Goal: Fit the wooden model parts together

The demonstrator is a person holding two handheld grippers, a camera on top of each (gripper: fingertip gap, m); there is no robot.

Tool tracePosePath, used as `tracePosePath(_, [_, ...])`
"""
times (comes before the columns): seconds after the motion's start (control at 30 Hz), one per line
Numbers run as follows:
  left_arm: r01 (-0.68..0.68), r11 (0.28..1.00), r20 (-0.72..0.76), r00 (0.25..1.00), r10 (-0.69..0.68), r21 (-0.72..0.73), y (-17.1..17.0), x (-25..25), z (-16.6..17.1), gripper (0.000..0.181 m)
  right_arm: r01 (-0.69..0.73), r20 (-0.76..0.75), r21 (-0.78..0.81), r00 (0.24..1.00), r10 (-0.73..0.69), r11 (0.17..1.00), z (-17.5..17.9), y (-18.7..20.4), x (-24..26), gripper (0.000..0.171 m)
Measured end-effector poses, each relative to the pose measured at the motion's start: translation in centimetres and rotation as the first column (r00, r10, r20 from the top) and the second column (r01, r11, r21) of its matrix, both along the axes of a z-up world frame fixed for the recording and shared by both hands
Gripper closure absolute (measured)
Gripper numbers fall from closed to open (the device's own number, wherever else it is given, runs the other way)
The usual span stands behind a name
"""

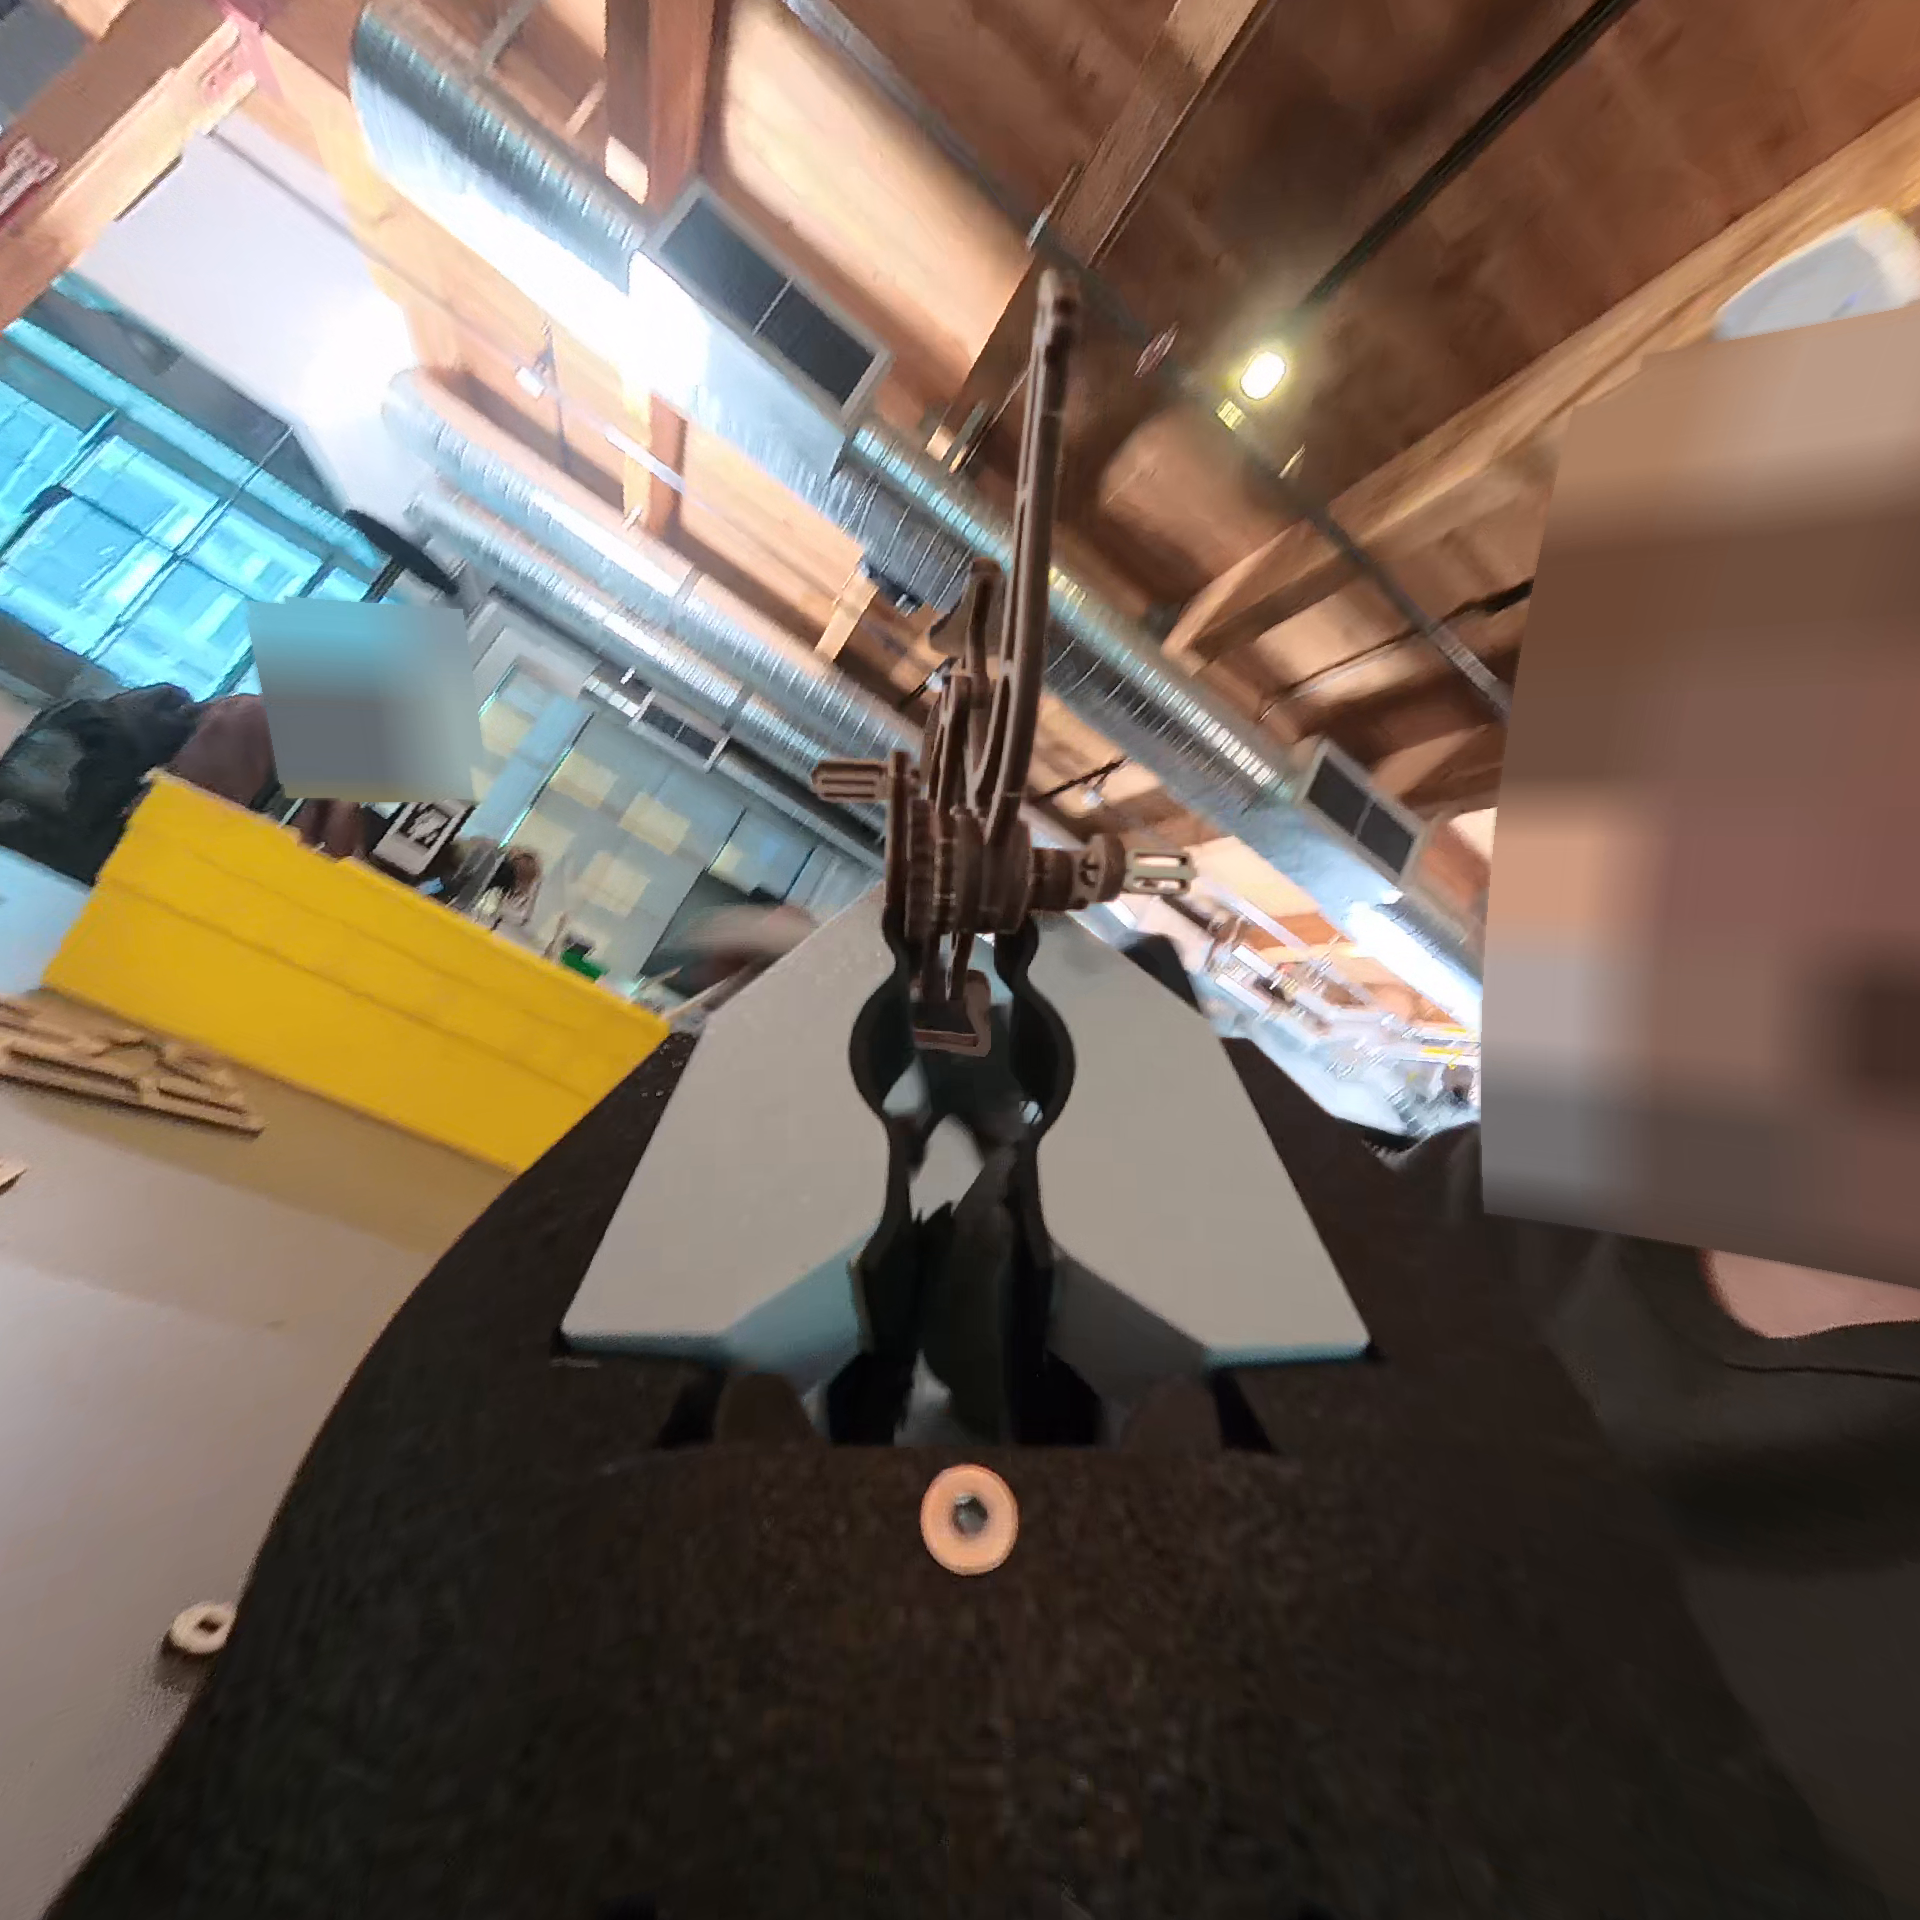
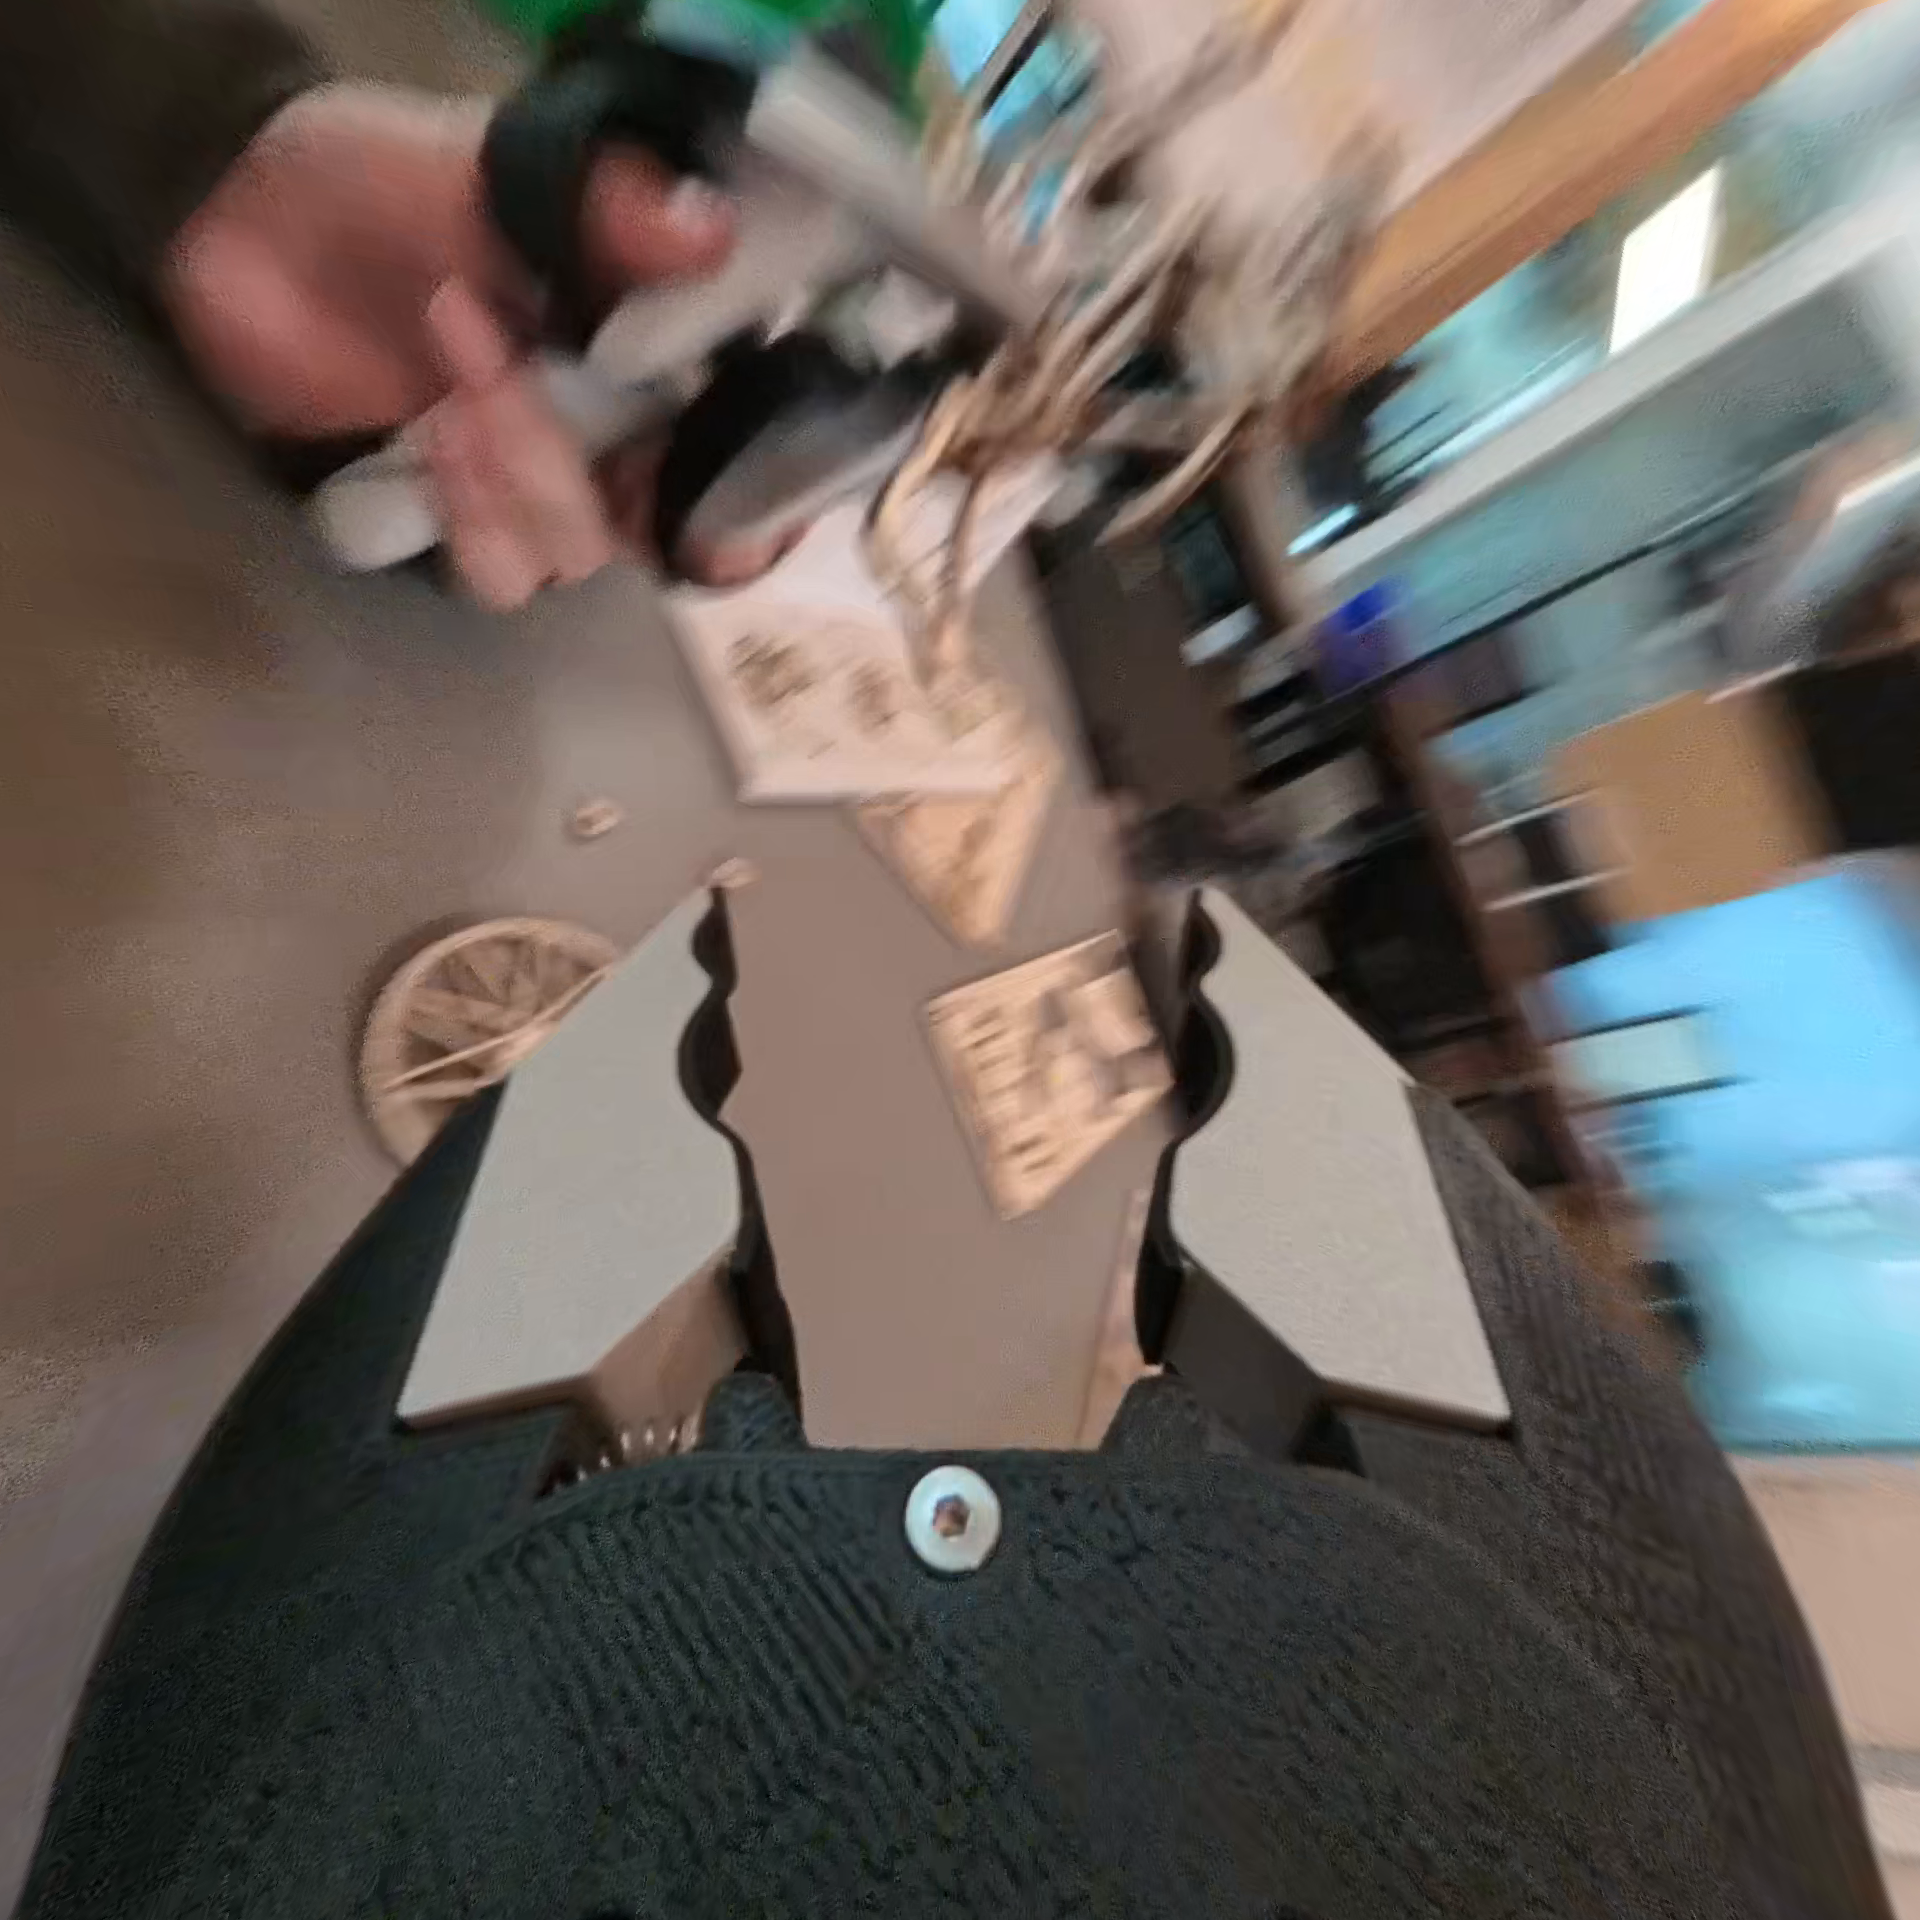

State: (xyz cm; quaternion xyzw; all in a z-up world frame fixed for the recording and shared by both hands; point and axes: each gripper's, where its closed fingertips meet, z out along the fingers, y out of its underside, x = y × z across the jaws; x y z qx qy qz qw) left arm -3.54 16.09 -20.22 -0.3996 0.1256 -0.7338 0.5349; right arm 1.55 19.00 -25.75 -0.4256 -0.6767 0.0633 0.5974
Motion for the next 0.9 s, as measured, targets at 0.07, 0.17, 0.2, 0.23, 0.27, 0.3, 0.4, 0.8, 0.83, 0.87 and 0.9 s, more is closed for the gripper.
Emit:
tracePosePath(0.07, [-0.011,1.0,-0.034,0.999,0.01,-0.007,0.1,0.5,-0.3,0.172,0.012,-0.156,0.294,0.987,0.036,0.956,4.2,-1.1,0.4,0.105])
tracePosePath(0.17, [0.005,0.999,-0.024,1.0,-0.006,-0.054,0.5,0.4,-0.7,0.172,0.103,-0.155,0.689,0.988,0.006,0.718,6.5,-2.4,1.2,0.112])
tracePosePath(0.2, [0.019,0.996,-0.018,1.0,-0.021,-0.088,0.9,0.4,-0.9,0.172,0.11,-0.128,0.768,0.992,-0.018,0.631,6.4,-2.5,1.1,0.112])
tracePosePath(0.23, [0.046,0.989,-0.013,0.999,-0.049,-0.143,1.3,0.5,-1.4,0.172,0.101,-0.101,0.822,0.994,-0.031,0.56,6.1,-2.7,0.9,0.111])
tracePosePath(0.27, [0.097,0.973,-0.003,0.995,-0.1,-0.21,1.7,0.7,-1.9,0.172,0.083,-0.076,0.859,0.996,-0.036,0.505,5.7,-2.9,0.5,0.109])
tracePosePath(0.3, [0.152,0.952,0.02,0.988,-0.152,-0.264,1.9,1.0,-2.3,0.172,0.071,-0.059,0.885,0.997,-0.04,0.46,5.4,-2.9,0.2,0.107])
tracePosePath(0.4, [0.235,0.916,0.032,0.971,-0.238,-0.325,1.7,1.8,-2.9,0.171,0.028,0.002,0.918,0.997,-0.075,0.396,4.0,-2.4,-0.4,0.105])
tracePosePath(0.8, [0.181,0.961,-0.151,0.965,-0.215,-0.21,-0.4,4.0,-3.1,0.17,0.023,0.017,0.919,0.995,-0.097,0.393,2.8,-2.1,-0.9,0.17])
tracePosePath(0.83, [0.115,0.984,-0.195,0.971,-0.141,-0.137,-0.8,4.1,-2.8,0.17,0.028,0.01,0.908,0.996,-0.088,0.418,2.9,-2.3,-0.9,0.171])
tracePosePath(0.87, [0.056,0.997,-0.234,0.97,-0.068,-0.057,-1.2,4.2,-2.5,0.171,0.038,-0.006,0.899,0.997,-0.074,0.436,3.3,-2.6,-0.8,0.171])
tracePosePath(0.9, [0.0,1.0,-0.266,0.964,0.005,0.02,-1.7,4.2,-2.3,0.168,0.055,-0.03,0.89,0.998,-0.062,0.453,3.7,-2.8,-0.7,0.171])
